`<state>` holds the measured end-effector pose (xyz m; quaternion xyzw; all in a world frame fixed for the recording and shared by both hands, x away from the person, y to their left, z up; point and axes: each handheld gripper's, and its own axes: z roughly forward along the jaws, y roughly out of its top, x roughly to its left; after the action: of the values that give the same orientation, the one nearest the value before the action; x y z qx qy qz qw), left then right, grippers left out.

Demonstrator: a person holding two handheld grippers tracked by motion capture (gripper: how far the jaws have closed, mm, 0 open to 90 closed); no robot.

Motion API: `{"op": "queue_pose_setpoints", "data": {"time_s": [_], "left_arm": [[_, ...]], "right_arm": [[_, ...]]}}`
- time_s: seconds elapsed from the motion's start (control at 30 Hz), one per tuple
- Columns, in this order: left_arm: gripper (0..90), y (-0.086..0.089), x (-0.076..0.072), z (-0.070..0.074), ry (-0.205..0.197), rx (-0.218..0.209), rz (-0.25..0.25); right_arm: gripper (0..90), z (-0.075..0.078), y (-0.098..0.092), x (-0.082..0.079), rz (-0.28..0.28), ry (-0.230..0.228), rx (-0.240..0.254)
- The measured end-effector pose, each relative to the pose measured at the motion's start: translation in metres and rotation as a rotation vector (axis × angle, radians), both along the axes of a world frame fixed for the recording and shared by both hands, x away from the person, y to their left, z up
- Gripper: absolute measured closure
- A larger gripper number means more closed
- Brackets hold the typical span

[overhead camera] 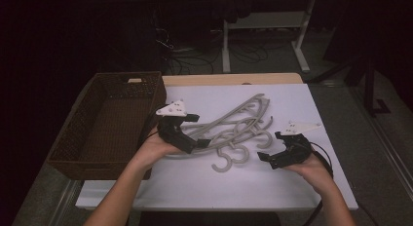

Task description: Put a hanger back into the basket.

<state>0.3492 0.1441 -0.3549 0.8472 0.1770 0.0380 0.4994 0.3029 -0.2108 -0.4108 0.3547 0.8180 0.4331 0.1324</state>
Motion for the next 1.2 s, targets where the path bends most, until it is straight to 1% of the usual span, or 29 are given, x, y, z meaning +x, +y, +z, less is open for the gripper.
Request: {"op": "queue_pose_setpoints", "data": {"time_s": [0.03, 0.07, 0.1, 0.13, 0.17, 0.27, 0.3, 0.37, 0.4, 0.43, 0.5, 0.53, 0.57, 0.63, 0.7, 0.73, 0.77, 0.8, 0.93, 0.97, 1.0, 1.03, 1.07, 1.1, 1.2], "left_arm": [[0.0, -0.004, 0.002, -0.002, 0.001, 0.005, -0.004], [0.0, -0.004, 0.002, -0.002, 0.001, 0.005, -0.004], [0.0, -0.012, 0.005, -0.007, 0.005, 0.014, -0.006], [0.2, -0.016, 0.007, -0.01, 0.007, 0.02, -0.004], [0.2, -0.016, 0.007, -0.01, 0.007, 0.02, -0.004], [0.3, -0.03, 0.016, -0.02, 0.012, 0.054, -0.005], [1.5, -0.033, 0.018, -0.022, 0.012, 0.062, -0.005], [4.9, -0.036, 0.02, -0.024, 0.011, 0.061, 0.001], [4.9, -0.038, 0.023, -0.026, 0.01, 0.064, 0.004], [6.8, -0.043, 0.028, -0.031, 0.014, 0.074, 0.015], [10.5, -0.048, 0.032, -0.035, 0.019, 0.083, 0.016], [13.5, -0.048, 0.032, -0.035, 0.019, 0.083, 0.016], [14.3, -0.053, 0.036, -0.04, 0.019, 0.099, 0.016], [16.5, -0.057, 0.037, -0.042, 0.022, 0.106, 0.017], [19.4, -0.066, 0.041, -0.048, 0.028, 0.13, 0.016], [20.6, -0.066, 0.041, -0.048, 0.028, 0.13, 0.016], [22.1, -0.071, 0.044, -0.051, 0.031, 0.141, 0.017], [23.1, -0.074, 0.045, -0.053, 0.036, 0.144, 0.02], [26.6, -0.083, 0.049, -0.058, 0.048, 0.164, 0.02], [28.2, -0.088, 0.05, -0.061, 0.047, 0.183, 0.021], [29.4, -0.088, 0.05, -0.061, 0.047, 0.183, 0.021], [30.8, -0.091, 0.052, -0.065, 0.057, 0.197, 0.022], [32.1, -0.091, 0.052, -0.065, 0.057, 0.197, 0.022], [32.8, -0.094, 0.054, -0.069, 0.064, 0.21, 0.03], [34.3, -0.098, 0.056, -0.074, 0.074, 0.23, 0.042]], "right_arm": [[0.0, 0.0, -0.001, 0.0, 0.0, 0.001, 0.004], [0.0, 0.0, -0.001, 0.0, 0.0, 0.001, 0.004], [0.0, -0.001, -0.002, -0.001, -0.003, 0.003, 0.004], [0.0, -0.001, -0.002, -0.001, -0.004, 0.004, 0.005], [0.0, -0.001, -0.002, -0.001, -0.004, 0.004, 0.005], [0.0, -0.002, -0.002, 0.0, -0.004, 0.005, 0.005], [0.0, -0.002, -0.002, 0.0, -0.004, 0.005, 0.005], [0.0, -0.002, -0.002, 0.0, -0.001, 0.004, 0.003], [0.0, -0.002, -0.002, 0.0, -0.001, 0.004, 0.003], [0.0, -0.002, -0.002, 0.0, -0.001, 0.004, 0.002], [0.0, -0.002, -0.001, 0.0, 0.003, 0.005, -0.001], [0.0, -0.002, -0.001, 0.0, 0.003, 0.005, -0.001], [0.0, -0.002, -0.001, 0.0, 0.002, 0.005, -0.002], [0.0, -0.002, -0.001, 0.0, 0.003, 0.004, 0.0], [0.0, -0.002, -0.001, 0.0, 0.002, 0.004, 0.002], [0.0, -0.002, -0.001, 0.0, 0.002, 0.005, 0.002], [0.0, -0.002, -0.001, 0.001, 0.003, 0.003, 0.002], [0.0, -0.002, -0.001, 0.001, 0.003, 0.004, 0.003], [0.0, -0.002, -0.002, 0.0, 0.004, 0.001, 0.005], [0.0, -0.002, -0.002, 0.0, 0.004, 0.002, 0.007], [0.0, -0.002, -0.002, 0.0, 0.004, 0.002, 0.008], [0.0, -0.002, -0.002, 0.0, 0.004, 0.002, 0.009], [0.0, -0.002, -0.002, 0.0, 0.004, 0.002, 0.009], [0.0, -0.001, -0.002, 0.0, 0.005, 0.002, 0.01], [0.0, -0.001, -0.002, 0.0, 0.006, 0.002, 0.01]]}}
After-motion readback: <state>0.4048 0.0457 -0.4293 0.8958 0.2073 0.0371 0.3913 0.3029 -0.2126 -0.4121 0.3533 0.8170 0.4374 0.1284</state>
